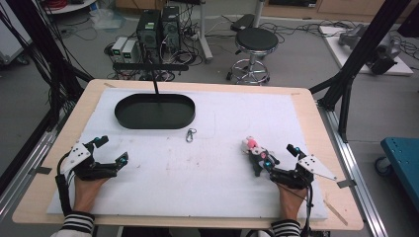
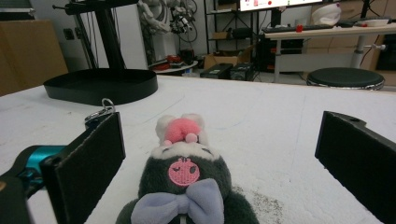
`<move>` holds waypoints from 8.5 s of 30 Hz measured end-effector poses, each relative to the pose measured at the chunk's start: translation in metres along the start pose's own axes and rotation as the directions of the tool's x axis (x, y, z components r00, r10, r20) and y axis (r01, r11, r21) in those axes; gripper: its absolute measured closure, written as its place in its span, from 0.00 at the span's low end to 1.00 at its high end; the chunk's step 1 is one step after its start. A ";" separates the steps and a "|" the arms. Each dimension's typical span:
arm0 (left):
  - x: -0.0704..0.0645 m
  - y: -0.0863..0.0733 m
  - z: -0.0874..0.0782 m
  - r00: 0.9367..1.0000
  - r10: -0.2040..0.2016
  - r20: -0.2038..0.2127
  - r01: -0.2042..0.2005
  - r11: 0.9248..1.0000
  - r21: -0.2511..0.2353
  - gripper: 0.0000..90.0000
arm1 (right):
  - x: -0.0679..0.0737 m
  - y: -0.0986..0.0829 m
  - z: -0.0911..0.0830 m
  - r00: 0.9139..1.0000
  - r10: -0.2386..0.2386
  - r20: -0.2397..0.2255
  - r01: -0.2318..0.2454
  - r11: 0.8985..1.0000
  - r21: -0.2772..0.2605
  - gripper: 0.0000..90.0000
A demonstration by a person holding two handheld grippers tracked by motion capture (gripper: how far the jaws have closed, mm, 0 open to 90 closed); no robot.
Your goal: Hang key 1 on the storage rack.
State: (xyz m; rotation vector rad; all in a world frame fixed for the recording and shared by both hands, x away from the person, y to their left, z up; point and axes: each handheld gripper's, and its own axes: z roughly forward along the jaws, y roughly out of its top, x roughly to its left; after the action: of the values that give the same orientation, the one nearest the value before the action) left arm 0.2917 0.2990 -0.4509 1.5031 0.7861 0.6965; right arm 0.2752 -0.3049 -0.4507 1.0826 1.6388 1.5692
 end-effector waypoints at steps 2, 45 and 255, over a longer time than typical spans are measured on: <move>0.000 0.000 0.000 1.000 -0.003 -0.003 0.003 1.000 0.001 0.02 | 0.000 0.000 0.000 1.000 -0.002 0.002 0.002 1.000 -0.001 0.01; 0.001 0.000 -0.001 1.000 -0.010 -0.010 0.010 1.000 -0.004 0.02 | -0.007 0.071 0.034 0.985 -0.066 -0.161 0.128 0.903 0.410 0.01; -0.070 0.151 0.142 0.599 0.080 0.797 -0.266 0.958 0.104 0.58 | 0.139 0.137 0.165 0.506 -0.124 -0.853 0.519 0.834 0.187 0.42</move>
State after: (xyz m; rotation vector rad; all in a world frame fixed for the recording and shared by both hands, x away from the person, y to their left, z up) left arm 0.3764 0.1545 -0.3100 1.8788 0.0115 0.0144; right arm 0.3719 -0.1096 -0.3177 0.0633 2.7293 1.5530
